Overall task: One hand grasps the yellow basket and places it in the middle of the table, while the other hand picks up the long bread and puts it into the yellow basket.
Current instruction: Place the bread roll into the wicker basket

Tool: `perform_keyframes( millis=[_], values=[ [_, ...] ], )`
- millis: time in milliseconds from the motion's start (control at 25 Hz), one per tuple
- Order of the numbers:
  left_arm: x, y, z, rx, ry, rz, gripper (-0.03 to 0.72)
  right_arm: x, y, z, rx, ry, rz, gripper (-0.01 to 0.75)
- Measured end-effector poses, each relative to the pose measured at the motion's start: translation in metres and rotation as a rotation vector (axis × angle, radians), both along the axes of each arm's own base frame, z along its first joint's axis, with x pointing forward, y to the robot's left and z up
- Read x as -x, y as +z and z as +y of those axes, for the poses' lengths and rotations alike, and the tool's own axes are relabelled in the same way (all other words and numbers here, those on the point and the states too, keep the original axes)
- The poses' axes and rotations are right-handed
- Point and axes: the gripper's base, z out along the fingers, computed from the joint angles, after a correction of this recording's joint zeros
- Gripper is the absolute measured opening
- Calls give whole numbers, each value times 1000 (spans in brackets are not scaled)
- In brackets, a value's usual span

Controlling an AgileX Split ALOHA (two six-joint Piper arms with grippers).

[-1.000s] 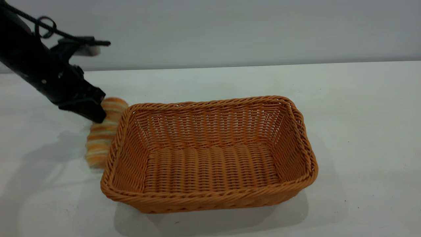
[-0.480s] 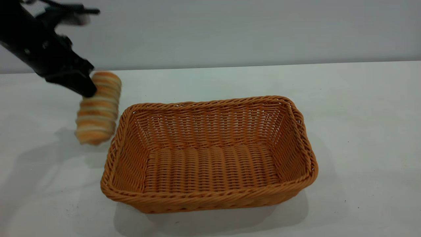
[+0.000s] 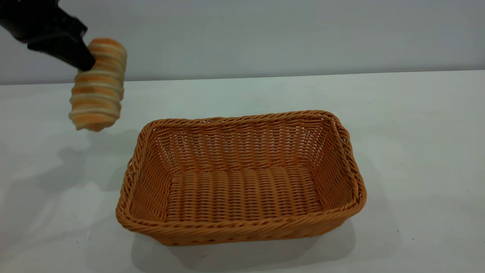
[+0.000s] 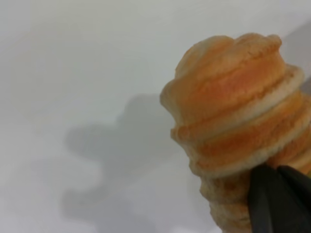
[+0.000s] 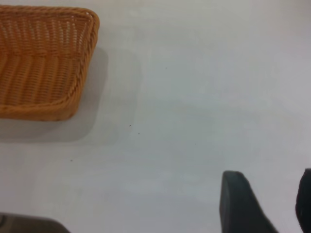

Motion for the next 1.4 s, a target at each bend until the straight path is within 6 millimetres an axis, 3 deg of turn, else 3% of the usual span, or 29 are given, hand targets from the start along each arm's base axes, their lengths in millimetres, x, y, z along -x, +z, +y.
perform_keyframes(
  millis=[200,520,800,960,1400],
  values=[
    [-2,19,-19,110,-91,-7,-10,0,0,0,0,0,0,325],
    [8,35,-90,137,-359,-18,-10,0,0,0,-2,-1,0,325],
    [22,-2,-141,38,-538,117,-10,0,0,0,-2,-1,0,325],
    [29,-19,-159,-13,-586,164,-10,0,0,0,-2,-1,0,325],
    [30,-40,-165,-41,-588,221,-10,0,0,0,-4,-1,0,325]
  ],
)
